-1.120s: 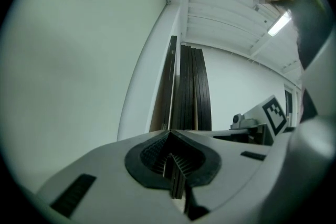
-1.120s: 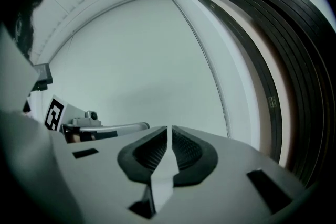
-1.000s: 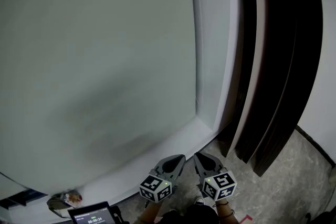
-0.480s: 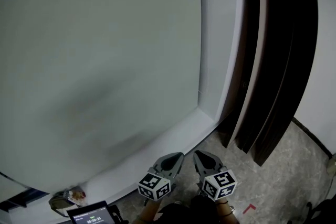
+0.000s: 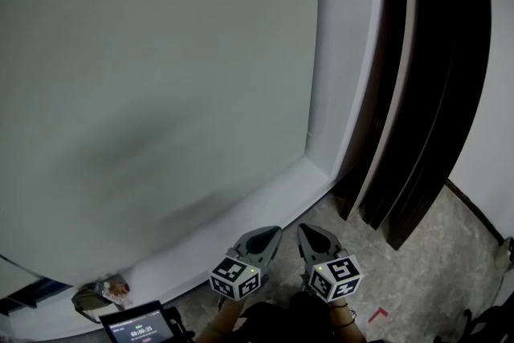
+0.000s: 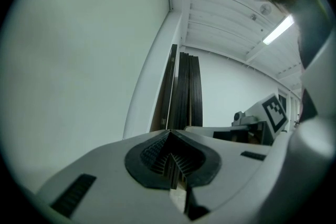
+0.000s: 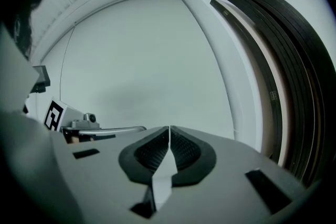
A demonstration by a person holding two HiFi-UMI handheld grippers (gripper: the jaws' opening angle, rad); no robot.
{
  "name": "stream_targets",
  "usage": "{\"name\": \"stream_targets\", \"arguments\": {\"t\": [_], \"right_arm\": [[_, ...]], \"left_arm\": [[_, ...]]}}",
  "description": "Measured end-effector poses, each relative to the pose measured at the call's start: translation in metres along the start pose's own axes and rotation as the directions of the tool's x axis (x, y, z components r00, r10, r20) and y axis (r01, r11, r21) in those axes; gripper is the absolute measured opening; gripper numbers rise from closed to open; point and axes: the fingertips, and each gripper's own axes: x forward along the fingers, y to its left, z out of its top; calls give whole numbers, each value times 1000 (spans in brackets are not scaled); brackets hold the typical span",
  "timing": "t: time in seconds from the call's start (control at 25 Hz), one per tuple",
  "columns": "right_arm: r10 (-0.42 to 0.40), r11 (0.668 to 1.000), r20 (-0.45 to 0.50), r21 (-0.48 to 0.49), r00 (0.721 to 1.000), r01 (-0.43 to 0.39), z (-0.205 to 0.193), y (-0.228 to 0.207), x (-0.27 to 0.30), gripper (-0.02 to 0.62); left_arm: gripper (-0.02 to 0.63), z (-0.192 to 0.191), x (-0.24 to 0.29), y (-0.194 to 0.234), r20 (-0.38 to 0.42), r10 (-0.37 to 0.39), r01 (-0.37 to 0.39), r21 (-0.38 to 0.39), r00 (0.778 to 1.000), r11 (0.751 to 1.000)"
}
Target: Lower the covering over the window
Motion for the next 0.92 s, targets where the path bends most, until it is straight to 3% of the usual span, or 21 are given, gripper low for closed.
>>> {"name": "stream_targets", "arguments": {"t": [0.92], "right_arm": [[24, 1000, -17, -17, 1000, -24, -1, -1, 7, 12]], "left_arm": [[2, -7, 9, 5, -28, 5, -5, -3, 1000, 1000]]}}
